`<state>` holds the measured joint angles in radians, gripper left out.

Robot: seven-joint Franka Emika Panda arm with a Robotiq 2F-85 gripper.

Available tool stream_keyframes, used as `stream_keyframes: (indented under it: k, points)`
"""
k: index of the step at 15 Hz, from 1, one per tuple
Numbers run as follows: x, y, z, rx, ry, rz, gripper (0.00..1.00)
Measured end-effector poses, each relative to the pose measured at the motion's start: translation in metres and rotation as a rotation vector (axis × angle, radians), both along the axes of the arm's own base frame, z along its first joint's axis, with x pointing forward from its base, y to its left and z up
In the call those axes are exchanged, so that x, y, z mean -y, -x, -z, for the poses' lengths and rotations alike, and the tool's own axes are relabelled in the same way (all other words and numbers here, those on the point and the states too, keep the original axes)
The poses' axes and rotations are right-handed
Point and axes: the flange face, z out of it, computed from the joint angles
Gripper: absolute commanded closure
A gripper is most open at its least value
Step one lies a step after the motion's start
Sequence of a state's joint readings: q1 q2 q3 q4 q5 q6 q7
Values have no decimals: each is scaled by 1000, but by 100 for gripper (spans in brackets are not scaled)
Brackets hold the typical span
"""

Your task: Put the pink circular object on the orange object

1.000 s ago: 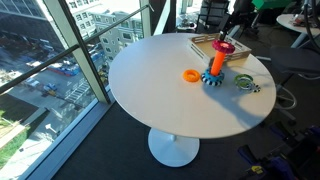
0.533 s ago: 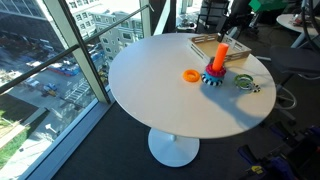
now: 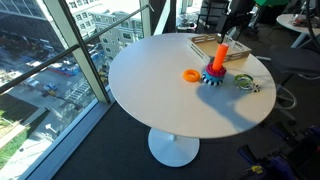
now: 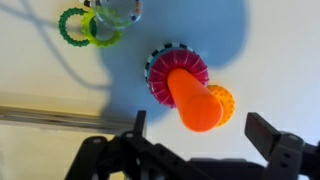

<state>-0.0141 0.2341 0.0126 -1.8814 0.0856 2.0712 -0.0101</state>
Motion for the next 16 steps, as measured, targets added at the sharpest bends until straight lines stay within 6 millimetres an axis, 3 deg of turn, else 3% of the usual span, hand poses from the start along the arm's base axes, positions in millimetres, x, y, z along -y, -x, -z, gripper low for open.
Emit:
stream_keyframes:
  k: [7,16]
  points:
    - [-19,25,-17,-92,22,-44,0]
    - [-40,86,-48,-156,49,-89,0]
